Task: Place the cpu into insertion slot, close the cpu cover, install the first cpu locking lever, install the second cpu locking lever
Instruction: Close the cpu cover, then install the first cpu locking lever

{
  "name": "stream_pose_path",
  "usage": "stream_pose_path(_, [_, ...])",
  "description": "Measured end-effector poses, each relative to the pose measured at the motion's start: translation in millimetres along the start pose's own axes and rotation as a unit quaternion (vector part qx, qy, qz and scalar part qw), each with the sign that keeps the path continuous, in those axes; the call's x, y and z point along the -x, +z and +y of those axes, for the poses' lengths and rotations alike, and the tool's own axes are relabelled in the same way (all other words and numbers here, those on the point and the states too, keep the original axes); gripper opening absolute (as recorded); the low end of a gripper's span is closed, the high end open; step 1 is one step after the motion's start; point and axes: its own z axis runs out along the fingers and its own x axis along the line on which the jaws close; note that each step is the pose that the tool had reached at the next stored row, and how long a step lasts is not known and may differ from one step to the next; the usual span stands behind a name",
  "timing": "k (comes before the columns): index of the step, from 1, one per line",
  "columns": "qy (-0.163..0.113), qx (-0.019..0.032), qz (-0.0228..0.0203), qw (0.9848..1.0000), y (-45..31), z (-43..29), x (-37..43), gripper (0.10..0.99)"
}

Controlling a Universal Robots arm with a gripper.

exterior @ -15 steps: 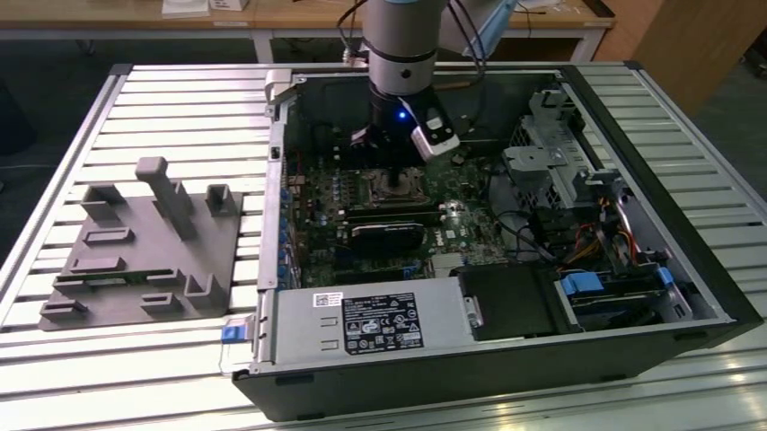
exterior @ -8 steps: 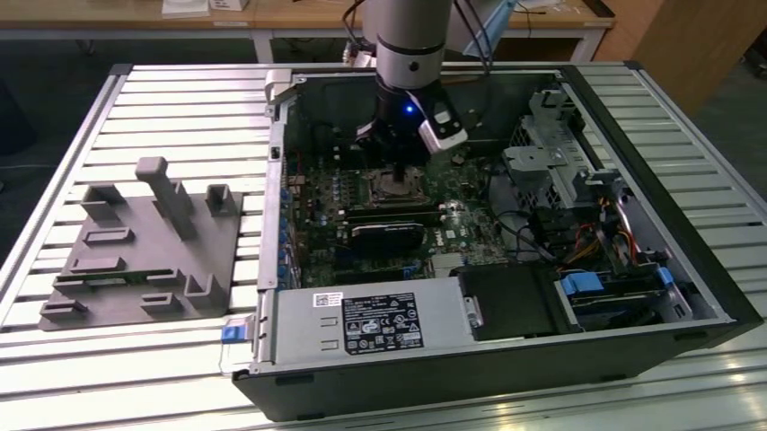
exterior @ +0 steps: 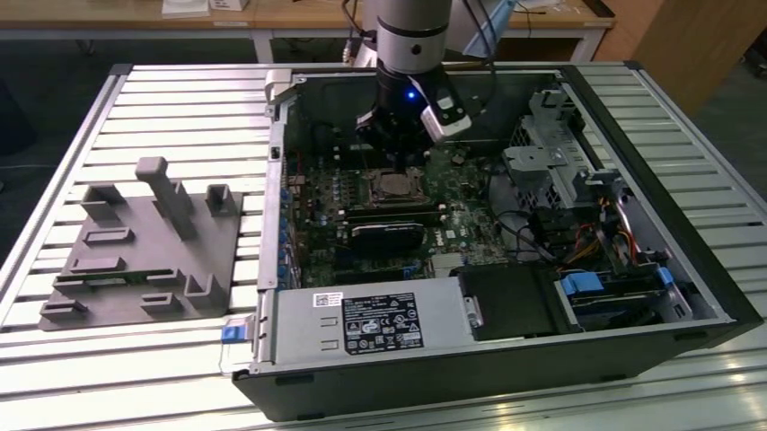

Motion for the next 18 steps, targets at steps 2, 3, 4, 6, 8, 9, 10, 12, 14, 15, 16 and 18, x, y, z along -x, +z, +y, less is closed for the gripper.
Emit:
stream_pose_path(2, [0.0,0.0001,-0.0001,1.0,-0.1,0.0,0.0,0.106])
stream_pose_path(3, [0.0,0.0,-0.0001,1.0,-0.5,0.0,0.0,0.106])
stream_pose_path(4, [0.0,0.0,-0.0001,1.0,-0.7,0.0,0.0,0.106])
stream_pose_path(6, [0.0,0.0001,-0.0001,1.0,-0.8,0.0,0.0,0.106])
stream_pose_path(8, [0.0,0.0,-0.0001,1.0,-0.8,0.0,0.0,0.106])
stream_pose_path(9, [0.0,0.0,-0.0001,1.0,-0.9,0.0,0.0,0.106])
stream_pose_path(10, [0.0,0.0001,-0.0001,1.0,-0.9,0.0,0.0,0.106])
stream_pose_path(12, [0.0,0.0,-0.0001,1.0,-0.9,0.0,0.0,0.106])
stream_pose_path(14, [0.0,0.0,0.0,1.0,-1.0,0.0,-0.4,0.106])
stream_pose_path(15, [0.0,0.0,0.0,1.0,-1.0,0.0,-1.2,0.106])
stream_pose_path(16, [0.0,0.0,0.0,1.0,-1.0,-0.1,-2.5,0.106])
stream_pose_path(18, [0.0,0.0,-0.0001,1.0,-1.1,-0.3,-5.7,0.106])
